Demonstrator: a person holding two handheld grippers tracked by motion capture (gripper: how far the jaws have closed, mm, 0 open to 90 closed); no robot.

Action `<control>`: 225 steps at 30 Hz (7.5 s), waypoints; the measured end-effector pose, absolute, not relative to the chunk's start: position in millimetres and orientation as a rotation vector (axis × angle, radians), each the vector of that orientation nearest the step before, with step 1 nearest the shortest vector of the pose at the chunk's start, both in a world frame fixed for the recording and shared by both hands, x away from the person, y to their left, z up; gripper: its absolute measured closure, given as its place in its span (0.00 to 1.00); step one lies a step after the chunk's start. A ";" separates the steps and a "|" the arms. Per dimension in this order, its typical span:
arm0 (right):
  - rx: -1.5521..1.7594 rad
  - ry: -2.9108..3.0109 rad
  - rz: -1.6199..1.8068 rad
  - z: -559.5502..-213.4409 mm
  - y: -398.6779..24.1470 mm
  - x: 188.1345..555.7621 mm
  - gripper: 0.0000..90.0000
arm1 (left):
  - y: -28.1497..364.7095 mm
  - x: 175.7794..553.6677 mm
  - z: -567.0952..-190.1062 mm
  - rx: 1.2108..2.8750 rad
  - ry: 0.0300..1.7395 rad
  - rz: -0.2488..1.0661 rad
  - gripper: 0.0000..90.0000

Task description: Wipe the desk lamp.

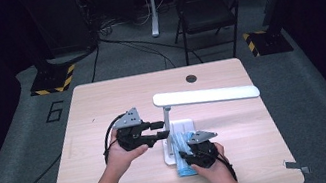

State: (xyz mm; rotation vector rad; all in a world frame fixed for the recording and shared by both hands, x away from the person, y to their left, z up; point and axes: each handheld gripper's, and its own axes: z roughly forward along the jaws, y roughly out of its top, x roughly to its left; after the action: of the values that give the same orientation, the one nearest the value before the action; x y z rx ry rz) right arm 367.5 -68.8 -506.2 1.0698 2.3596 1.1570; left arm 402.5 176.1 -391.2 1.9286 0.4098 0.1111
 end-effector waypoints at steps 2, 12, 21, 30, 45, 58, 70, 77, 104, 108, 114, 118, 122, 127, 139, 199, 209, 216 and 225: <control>1.059 2.362 1.152 -506.4 -69.9 368.0 0.69 | 176.1 402.6 -391.2 1.928 0.410 0.112 0.64; 1.098 2.342 1.150 -500.1 -82.4 374.3 0.79 | 168.9 409.0 -387.4 1.937 0.398 0.118 0.55; 1.115 2.309 1.239 -481.2 -91.7 370.1 0.79 | 163.1 413.6 -387.8 1.939 0.379 0.101 0.55; 1.071 2.257 1.330 -452.5 -96.6 365.0 0.79 | 162.0 409.5 -386.6 1.951 0.379 0.112 0.56; 1.003 2.207 1.369 -417.0 -108.0 358.1 0.79 | 166.1 411.1 -415.6 2.019 0.379 0.062 0.53; 0.954 2.182 1.386 -397.6 -106.5 354.7 0.79 | 159.4 412.9 -438.1 2.041 0.376 0.090 0.55; 0.840 2.164 1.392 -363.7 -89.1 355.1 0.79 | 144.8 405.1 -438.1 2.033 0.431 0.133 0.56; 0.820 2.128 1.438 -345.1 -86.4 350.9 0.79 | 141.7 403.6 -438.0 2.034 0.453 0.147 0.56; 0.954 1.953 1.703 -327.0 -126.0 353.0 0.81 | 140.0 401.3 -439.5 2.020 0.487 0.187 0.56; 1.000 1.933 1.707 -329.6 -138.6 354.7 0.81 | 140.6 401.1 -440.2 2.017 0.490 0.182 0.56; 1.086 1.884 1.690 -333.8 -162.4 358.4 0.81 | 142.3 400.5 -441.2 2.008 0.504 0.166 0.56; 1.157 1.842 1.679 -337.1 -183.6 363.6 0.81 | 143.2 401.0 -440.3 2.018 0.503 0.154 0.56; 1.184 1.844 1.666 -339.3 -192.5 365.8 0.81 | 141.3 404.0 -436.6 2.050 0.482 0.154 0.56; 1.173 1.846 1.660 -340.1 -192.5 366.6 0.80 | 144.5 405.0 -425.5 2.039 0.464 0.127 0.54; 1.172 1.854 1.647 -339.0 -192.2 367.4 0.80 | 143.9 402.6 -376.0 2.020 0.420 0.142 0.52; 1.198 1.812 1.654 -337.6 -203.2 369.5 0.80 | 124.6 406.3 -322.9 2.000 0.369 0.218 0.58; 1.303 1.722 1.590 -342.1 -239.6 376.5 0.80 | 124.2 406.8 -323.4 1.995 0.367 0.215 0.58; 1.326 1.707 1.562 -342.0 -247.0 379.5 0.80 | 124.5 406.3 -323.1 2.000 0.368 0.220 0.58; 1.333 1.706 1.562 -341.2 -247.8 377.2 0.80 | 124.4 407.0 -323.2 1.998 0.367 0.213 0.58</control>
State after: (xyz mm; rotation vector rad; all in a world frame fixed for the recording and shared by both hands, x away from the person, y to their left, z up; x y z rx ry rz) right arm 377.2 -247.8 -341.2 1.3325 1.7055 1.5624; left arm 407.0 124.4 -323.2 1.9975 0.3669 0.2127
